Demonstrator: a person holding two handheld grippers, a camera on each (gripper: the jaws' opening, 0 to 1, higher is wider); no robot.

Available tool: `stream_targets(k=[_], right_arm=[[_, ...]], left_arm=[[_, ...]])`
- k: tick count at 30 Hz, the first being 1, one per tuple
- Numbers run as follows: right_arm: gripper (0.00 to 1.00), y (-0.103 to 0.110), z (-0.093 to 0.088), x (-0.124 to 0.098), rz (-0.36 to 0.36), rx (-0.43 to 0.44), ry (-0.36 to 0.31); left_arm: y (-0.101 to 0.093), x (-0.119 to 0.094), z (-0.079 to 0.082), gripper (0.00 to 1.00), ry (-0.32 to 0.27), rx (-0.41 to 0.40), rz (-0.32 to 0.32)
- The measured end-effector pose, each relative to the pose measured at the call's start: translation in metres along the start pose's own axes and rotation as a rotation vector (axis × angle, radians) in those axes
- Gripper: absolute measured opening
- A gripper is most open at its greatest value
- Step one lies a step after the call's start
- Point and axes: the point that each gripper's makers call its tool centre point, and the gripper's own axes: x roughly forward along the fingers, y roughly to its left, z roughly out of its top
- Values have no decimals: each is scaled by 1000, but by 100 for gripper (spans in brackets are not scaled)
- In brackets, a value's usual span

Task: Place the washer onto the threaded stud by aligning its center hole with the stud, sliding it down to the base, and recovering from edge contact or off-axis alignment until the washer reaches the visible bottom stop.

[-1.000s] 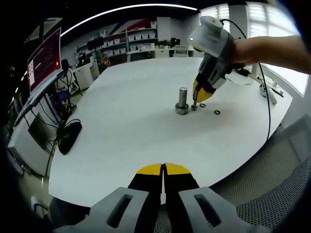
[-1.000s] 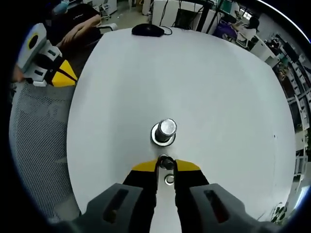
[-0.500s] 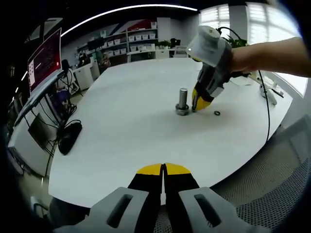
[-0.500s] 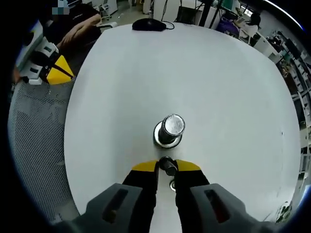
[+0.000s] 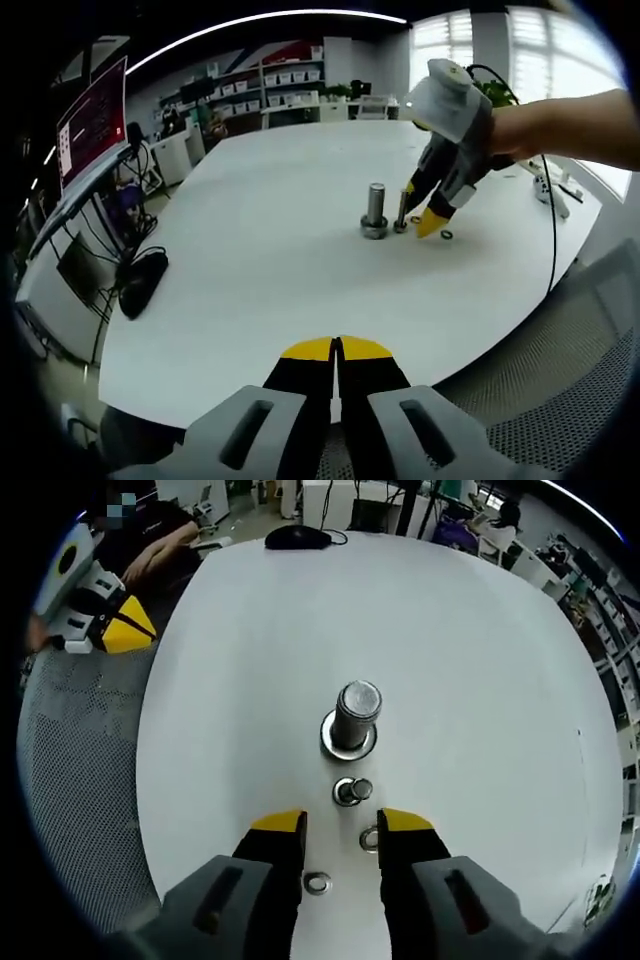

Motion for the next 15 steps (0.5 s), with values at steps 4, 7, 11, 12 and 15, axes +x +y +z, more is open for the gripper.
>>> stream_targets(k=[4, 7, 11, 12, 15], right_arm=[[30, 0, -11, -6, 13, 17, -1], [29, 1, -17, -10, 25, 29, -7], [30, 2, -22, -13, 42, 43, -20], [30, 4, -21, -13, 54, 47, -35], [30, 4, -27, -13, 55, 57, -29]], left_arm=[[0, 0, 0, 0, 0, 2, 1], [0, 0, 1, 0, -3, 6, 0], [1, 0, 0, 0, -2, 6, 1], [1, 0, 1, 0, -3, 5, 2], [1, 0, 1, 0, -5, 8, 6]])
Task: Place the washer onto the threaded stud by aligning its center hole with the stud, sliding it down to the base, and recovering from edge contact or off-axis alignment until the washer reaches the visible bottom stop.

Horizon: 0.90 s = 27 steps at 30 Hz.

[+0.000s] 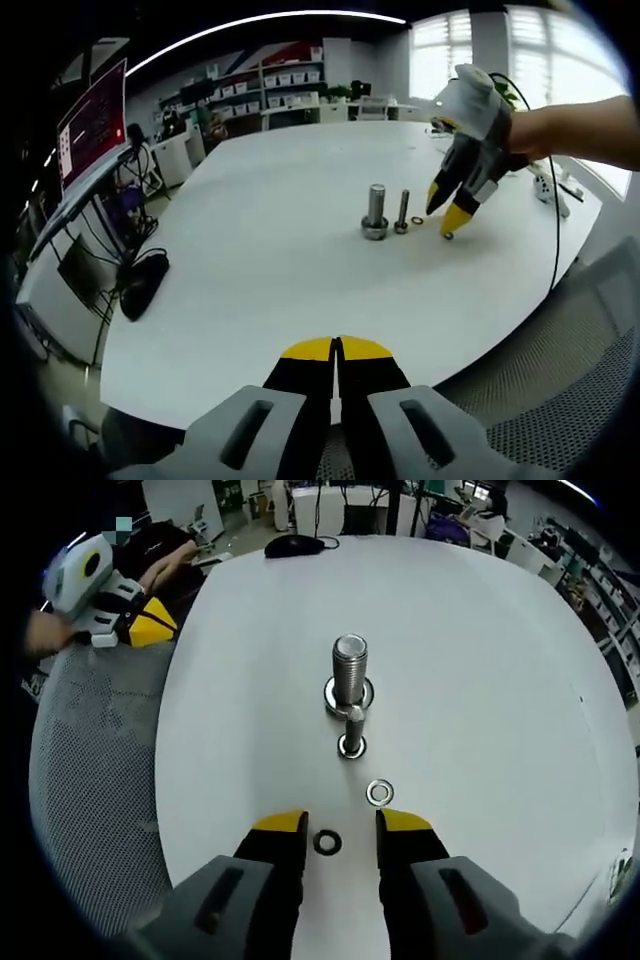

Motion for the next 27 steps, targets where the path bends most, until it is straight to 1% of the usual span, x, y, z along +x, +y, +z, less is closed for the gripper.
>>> stream_targets(k=[5, 7, 9, 10, 12, 13, 14, 17, 20, 23, 27], right_arm=[[30, 4, -8, 2, 9, 9, 6], [30, 7, -12, 3, 23, 7, 19], [30, 9, -15, 3, 37, 15, 34], [30, 9, -17, 3, 38, 7, 40], [30, 9, -22, 3, 32, -35, 77], [30, 9, -23, 3, 25, -53, 83], [29, 10, -22, 4, 24, -56, 77], [29, 11, -21, 4, 10, -65, 93], [27, 13, -21, 4, 12, -85, 108], [26, 13, -21, 4, 14, -85, 116], [21, 13, -19, 5, 10, -89, 126]], left_arm=[[0, 0, 0, 0, -2, 3, 2], [0, 0, 0, 0, -2, 2, 3], [0, -1, 3, 0, -14, -4, 3], [0, -1, 3, 0, -15, -3, 3], [0, 0, 1, 0, -6, 2, 2], [0, 0, 1, 0, -8, 1, 3], [1, 0, 2, 0, -10, 0, 3], [1, 0, 2, 0, -11, -3, 3], [1, 0, 2, 0, -13, -5, 3], [1, 0, 2, 0, -13, -5, 4], [1, -1, 2, 0, -14, -6, 4]])
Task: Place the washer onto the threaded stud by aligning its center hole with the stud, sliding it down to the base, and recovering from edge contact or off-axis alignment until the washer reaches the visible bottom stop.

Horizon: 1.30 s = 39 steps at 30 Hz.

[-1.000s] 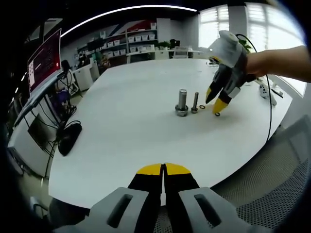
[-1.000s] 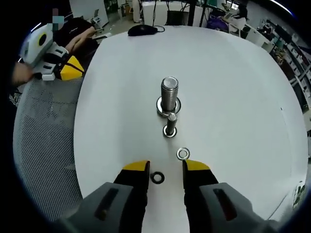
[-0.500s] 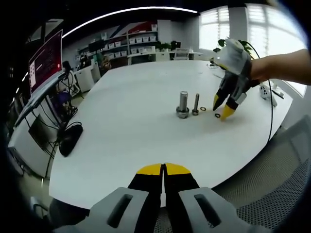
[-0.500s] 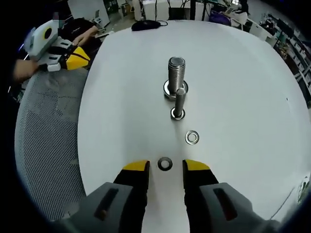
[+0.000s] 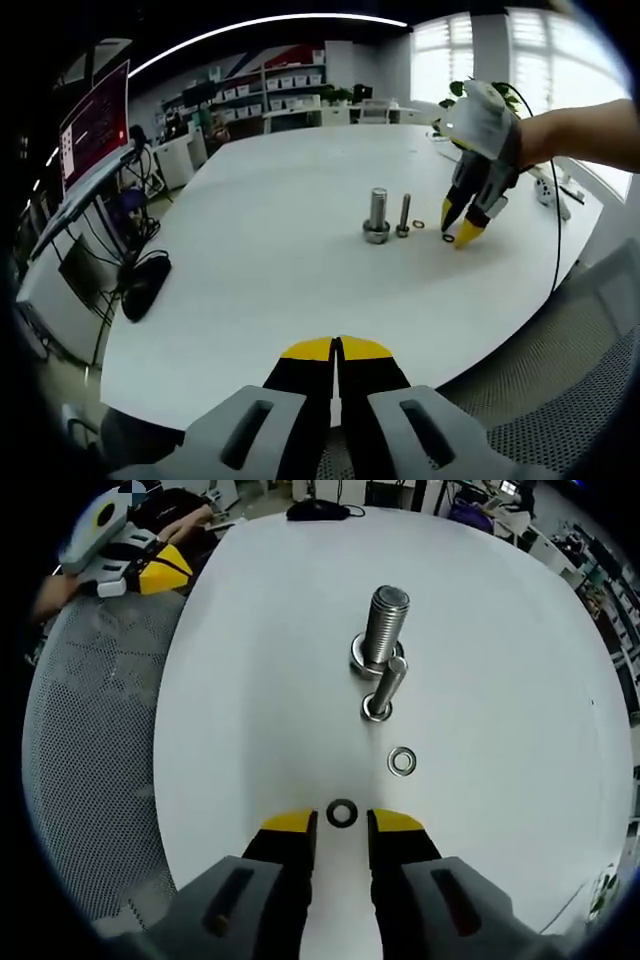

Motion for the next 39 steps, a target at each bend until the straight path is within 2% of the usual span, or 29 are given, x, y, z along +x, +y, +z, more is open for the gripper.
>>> stream_targets(k=[3, 6, 11, 15, 18, 20, 25, 30, 34, 39], right_arm=[[18, 2, 0, 0, -2, -45, 24], [17, 3, 1, 1, -12, -10, 60], [17, 3, 1, 2, -11, -31, 117], [17, 4, 1, 0, -9, -22, 128], [17, 1, -1, 0, -5, 0, 106], [17, 2, -1, -1, 1, -25, 91], [20, 4, -3, -1, 24, -21, 35], [20, 4, -2, 1, 17, -54, 39], [15, 3, -2, 1, 1, -62, 41], [15, 2, -3, 1, -10, -26, 2]], left_arm=[[0, 0, 0, 0, -2, -1, 0], [0, 0, 0, 0, -2, -2, 0], [0, 0, 1, 0, -2, -4, 0], [0, 0, 1, 0, -2, -5, -1], [0, -1, 1, 0, -4, -8, 0], [0, -1, 1, 0, -5, -7, -1], [-1, -1, 1, 0, -9, -8, -3], [-1, -1, 1, 0, -6, -8, -3], [0, -1, 2, 0, -12, -10, -2], [0, -1, 2, 0, -11, -10, -1]])
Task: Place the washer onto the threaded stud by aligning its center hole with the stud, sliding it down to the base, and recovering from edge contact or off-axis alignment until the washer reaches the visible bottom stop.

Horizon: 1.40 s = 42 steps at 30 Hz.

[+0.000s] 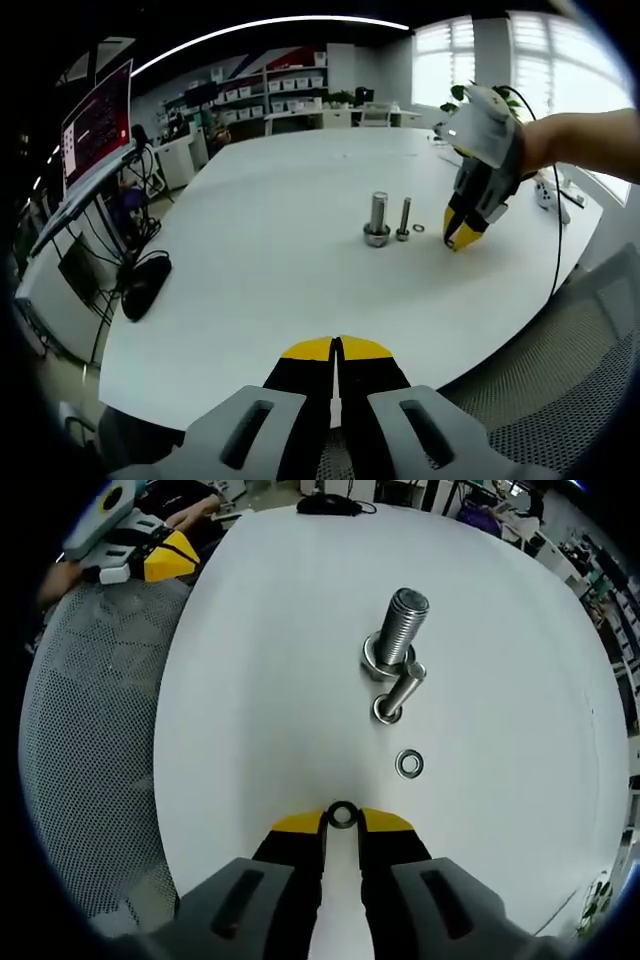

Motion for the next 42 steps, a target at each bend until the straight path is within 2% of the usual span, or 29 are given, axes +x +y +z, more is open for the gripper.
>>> stream_targets(k=[4, 7, 13, 18, 21, 23, 28, 36, 42], right_arm=[[15, -1, 2, 0, -24, 81, -42], [14, -2, 3, -1, -63, 203, -116], [14, 0, 6, -6, -76, 324, -222], [14, 0, 13, -15, -85, 309, -233], [14, -6, 19, -20, -78, 361, -242], [14, -9, 23, -24, -84, 364, -254], [14, -16, 42, -34, -109, 301, -286], [14, -25, 66, -42, -130, 249, -315], [14, -29, 78, -44, -133, 244, -329]], left_arm=[[0, 0, 0, 0, 1, -2, 1], [0, 0, 0, 0, 4, -2, 2], [0, 0, -1, 0, 5, 0, 1], [0, 0, -1, 0, 6, 0, -1], [0, 0, -1, 0, 6, 0, -1], [0, 0, 0, 0, 4, -2, -2], [0, 0, -1, 0, 6, -2, -2], [0, 0, -1, 0, 5, -4, -2], [0, 0, -1, 0, 6, -3, 0]])
